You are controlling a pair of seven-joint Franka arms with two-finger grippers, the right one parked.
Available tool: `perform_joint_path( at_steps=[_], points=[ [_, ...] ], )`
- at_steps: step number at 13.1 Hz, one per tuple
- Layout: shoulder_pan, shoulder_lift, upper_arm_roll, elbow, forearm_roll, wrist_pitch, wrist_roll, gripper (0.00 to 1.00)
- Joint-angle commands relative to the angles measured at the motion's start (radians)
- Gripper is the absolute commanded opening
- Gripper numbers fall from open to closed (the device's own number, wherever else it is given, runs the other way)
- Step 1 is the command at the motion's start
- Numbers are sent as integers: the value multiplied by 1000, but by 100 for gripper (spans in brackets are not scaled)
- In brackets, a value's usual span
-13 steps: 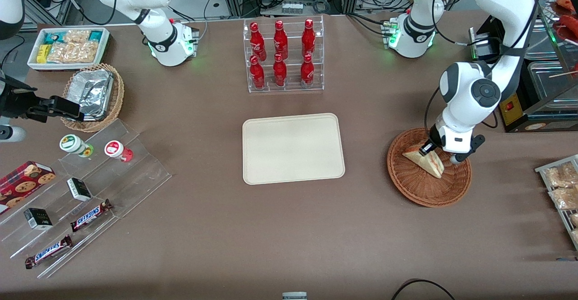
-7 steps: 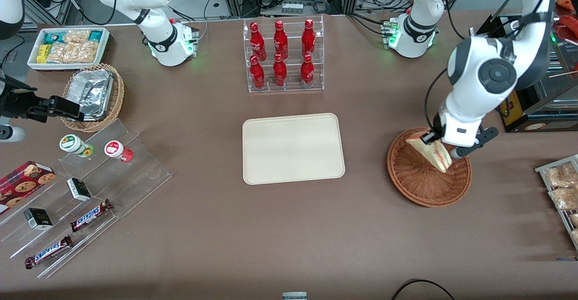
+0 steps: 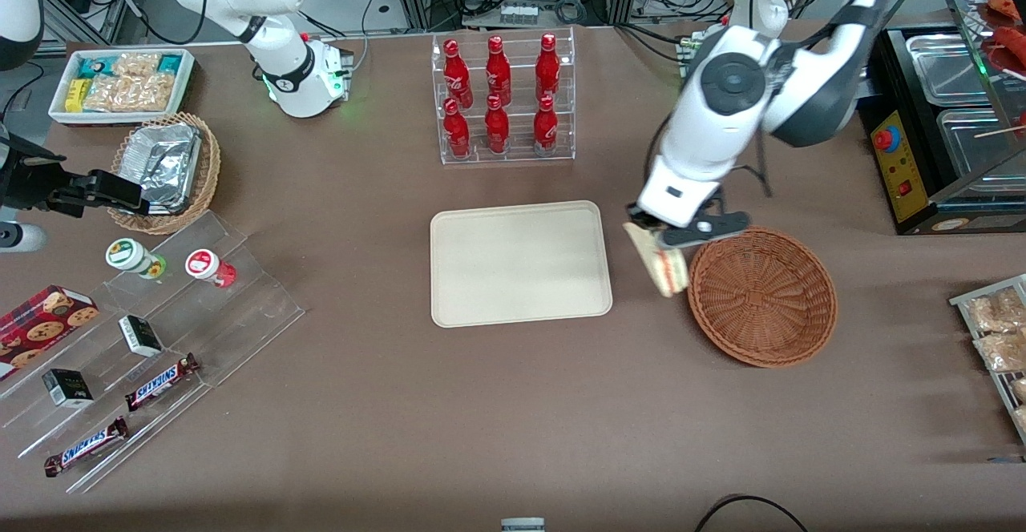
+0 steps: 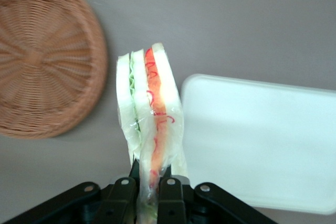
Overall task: Place sandwich from basket to tray
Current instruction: 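Lift the sandwich and carry it with the left gripper over the tray, then lower the sandwich onto the tray and open the left gripper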
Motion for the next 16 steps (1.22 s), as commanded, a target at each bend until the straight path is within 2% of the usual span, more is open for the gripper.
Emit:
perform_joint_path(
  at_steps=[1,5,9,16],
  points=[
    [-100,138,-12,104,60,-17,-24,0],
    [-253,336,-10,216,236,-11,-240,0],
    [-350,494,-4,317,324,-3,-340,0],
    [-379,561,-4,310,339,127,-340,0]
  ],
)
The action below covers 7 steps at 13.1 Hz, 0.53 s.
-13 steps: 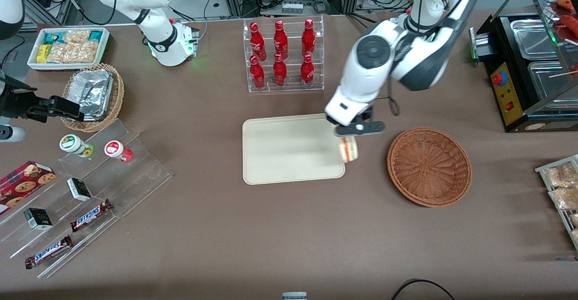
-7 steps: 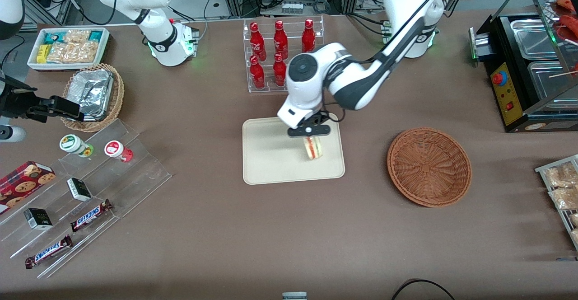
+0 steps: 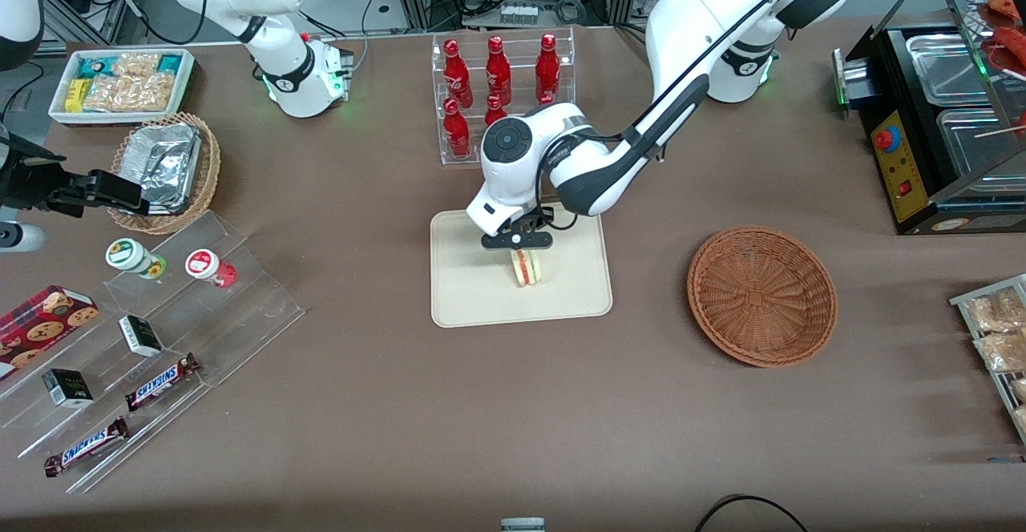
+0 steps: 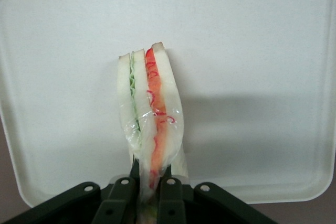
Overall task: Place sandwich from basket to tray
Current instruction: 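Lower the sandwich onto the tray and open the left gripper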
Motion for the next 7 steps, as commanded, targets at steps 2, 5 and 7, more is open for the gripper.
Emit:
perform_joint_path(
  at_steps=[2,5,7],
  points=[
    [-17,29,9,24,20,18,-16,35],
    [-14,30,8,25,19,14,-2,96],
    [-7,17,8,28,17,3,-5,99]
  ],
)
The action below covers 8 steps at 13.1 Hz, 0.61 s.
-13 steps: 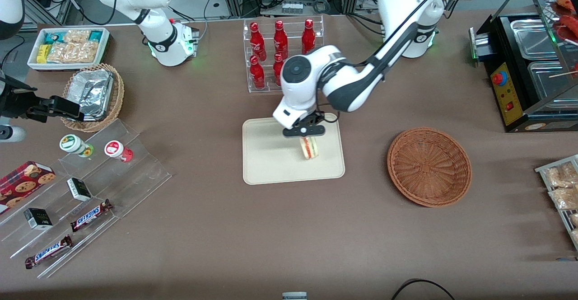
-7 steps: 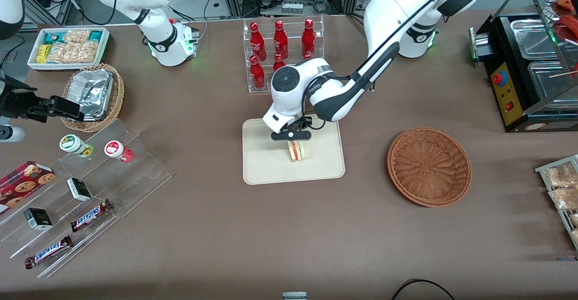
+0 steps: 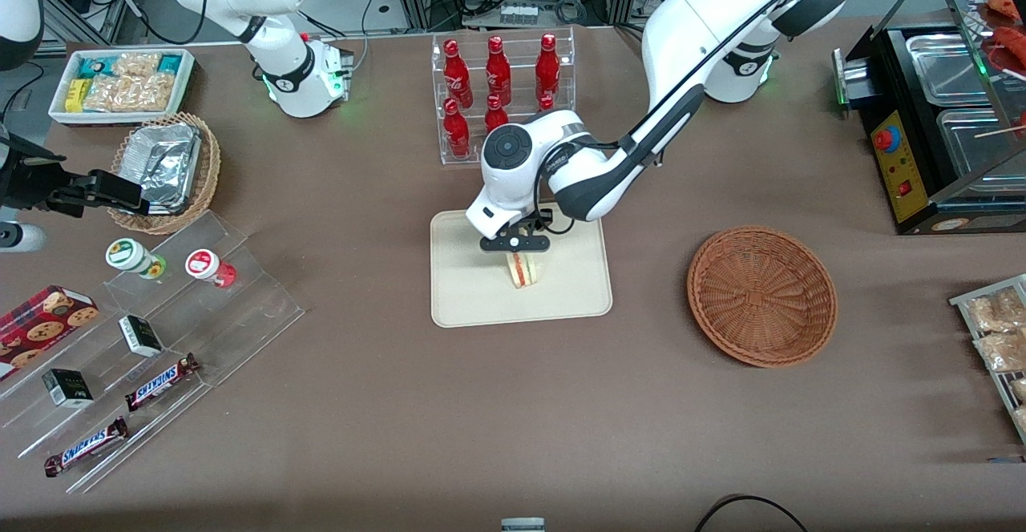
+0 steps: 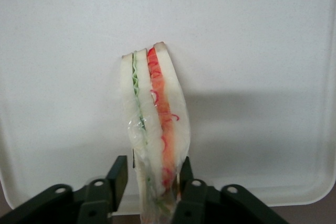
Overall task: Place sandwich from basket to tray
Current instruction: 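Lower the sandwich onto the tray and open the left gripper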
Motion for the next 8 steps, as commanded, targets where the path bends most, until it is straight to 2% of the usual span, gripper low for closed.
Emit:
perform_joint_path(
  at_steps=[1,4,8],
  points=[
    [-1,-25,7,27,16,-37,-5,99],
    [12,-108,10,49,16,-204,-5,99],
    [118,-266,4,44,-1,-333,4,99]
  ],
)
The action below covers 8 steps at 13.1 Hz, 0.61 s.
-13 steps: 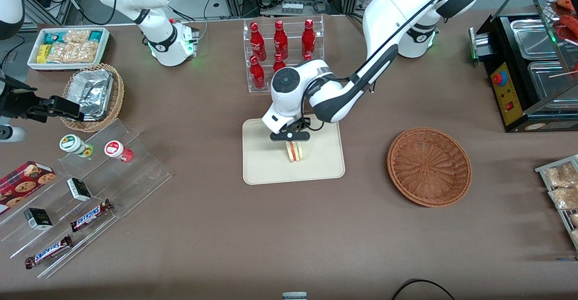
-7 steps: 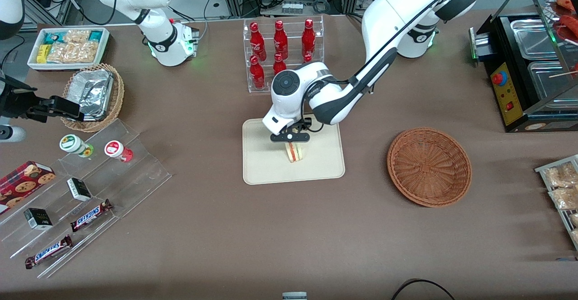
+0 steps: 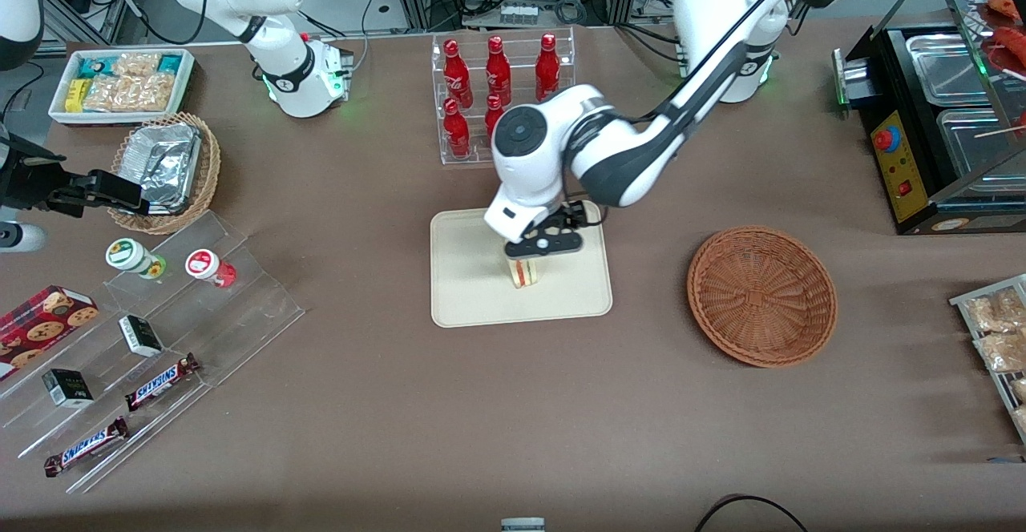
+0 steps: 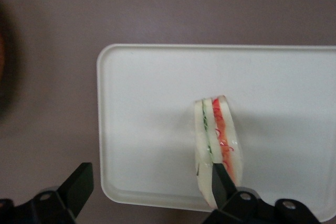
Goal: Place sandwich from basket to tray
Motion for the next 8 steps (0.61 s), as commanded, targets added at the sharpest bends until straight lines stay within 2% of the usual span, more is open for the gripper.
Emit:
perform_joint_path(
  at_steps=[1,3,8],
  points=[
    [97,-128,-10,-28,-31,-92,50,100],
    [159,-222,-1,-28,-149,-149,211,100],
    [327,-364,-1,-37,-220,-284,443,100]
  ],
)
